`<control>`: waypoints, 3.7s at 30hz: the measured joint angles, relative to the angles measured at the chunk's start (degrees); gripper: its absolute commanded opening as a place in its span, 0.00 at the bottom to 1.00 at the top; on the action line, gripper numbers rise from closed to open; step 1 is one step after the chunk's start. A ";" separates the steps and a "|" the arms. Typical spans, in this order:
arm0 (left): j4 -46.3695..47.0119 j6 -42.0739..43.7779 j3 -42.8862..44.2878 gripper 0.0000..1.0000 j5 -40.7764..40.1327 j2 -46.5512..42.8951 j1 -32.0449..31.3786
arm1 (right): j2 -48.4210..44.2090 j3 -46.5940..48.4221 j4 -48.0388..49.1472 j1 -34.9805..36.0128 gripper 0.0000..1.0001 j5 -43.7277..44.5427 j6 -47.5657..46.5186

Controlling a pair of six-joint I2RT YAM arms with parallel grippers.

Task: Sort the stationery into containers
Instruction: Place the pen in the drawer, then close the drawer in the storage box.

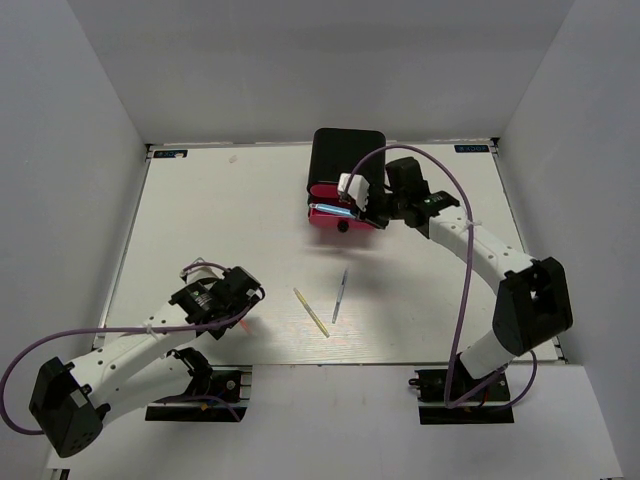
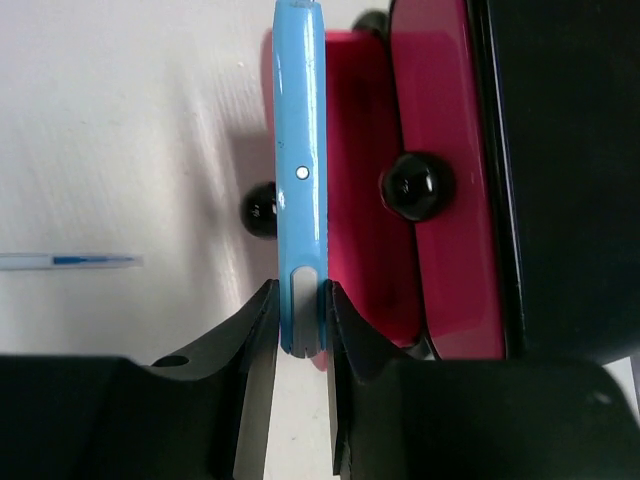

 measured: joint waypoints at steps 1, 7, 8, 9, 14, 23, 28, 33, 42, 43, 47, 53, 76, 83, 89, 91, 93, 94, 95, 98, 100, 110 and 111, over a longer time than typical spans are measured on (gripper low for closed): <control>-0.13 -0.09 0.00 0.91 0.00 -0.09 0.00 | 0.68 0.15 0.17 0.00 0.00 0.87 -0.11; -1.09 -0.39 0.00 0.91 0.00 -0.90 0.00 | 4.33 1.64 0.92 -0.26 0.13 4.37 -1.40; -1.18 -0.46 0.00 0.91 0.00 -1.01 0.00 | 4.81 1.92 0.96 -0.26 0.19 4.74 -1.60; -1.25 -0.48 -0.02 0.91 0.00 -1.18 0.00 | 5.20 2.25 1.03 -0.26 0.25 5.20 -1.75; -1.27 -0.52 -0.02 0.91 0.00 -1.51 0.00 | 5.75 3.15 1.14 -0.33 0.38 6.58 -2.10; 5.20 5.86 -0.20 0.43 0.81 -2.34 0.04 | 4.61 2.73 2.08 -0.37 0.37 6.64 -1.03; 26.27 20.06 -3.54 0.16 6.86 -3.06 0.04 | -5.16 -5.90 8.11 -0.81 0.00 5.53 5.01; 48.11 30.95 -0.90 0.11 15.50 12.50 0.04 | -14.82 -16.31 16.20 -1.57 0.00 6.62 15.28; 66.82 36.98 10.08 0.65 24.04 34.95 0.42 | -20.81 -26.34 18.56 -4.79 0.38 5.14 24.87; 68.08 37.07 11.67 0.67 24.61 36.74 0.44 | -21.59 -27.12 18.51 -4.94 0.38 4.72 25.29; 70.93 37.09 17.29 0.69 25.53 42.51 0.48 | -24.63 -29.92 18.60 -5.55 0.38 3.61 26.58; 70.20 37.11 24.59 0.67 25.94 48.85 0.83 | -26.88 -32.28 18.62 -6.64 0.38 2.73 27.10; 62.97 38.36 31.78 0.53 20.61 53.59 2.32 | -27.89 -33.24 19.02 -9.66 0.38 1.42 28.30; 62.99 38.25 35.10 0.53 18.78 55.89 3.19 | -27.89 -33.31 19.02 -10.14 0.38 1.22 28.28; 63.73 37.64 36.44 0.50 18.71 57.64 3.56 | -27.89 -33.51 19.04 -10.23 0.38 1.22 28.24; 64.19 37.29 36.63 0.50 18.75 57.99 3.72 | -27.89 -33.94 19.04 -10.40 0.38 1.20 28.24; 64.57 37.09 36.63 0.49 18.75 58.10 3.76 | -27.89 -34.18 18.88 -10.54 0.38 1.22 28.24; 64.76 37.00 36.63 0.49 18.75 58.14 3.78 | -27.89 -34.23 18.93 -10.56 0.38 1.22 28.24; 64.92 36.94 36.63 0.48 18.75 58.16 3.78 | -27.89 -34.23 18.97 -10.56 0.38 1.20 28.24; 65.37 36.57 36.63 0.48 18.56 58.36 3.78 | -27.89 -34.27 18.97 -10.58 0.38 1.20 28.24; 66.31 36.13 36.63 0.48 18.23 58.80 3.80 | -27.89 -34.27 18.99 -10.67 0.38 1.20 28.24; 74.25 30.73 33.75 0.53 16.61 59.87 3.80 | -27.89 -34.38 19.02 -10.93 0.38 1.20 28.24; 74.38 30.25 33.68 0.54 16.46 59.89 3.80 | -27.89 -34.40 18.99 -10.93 0.38 1.18 28.24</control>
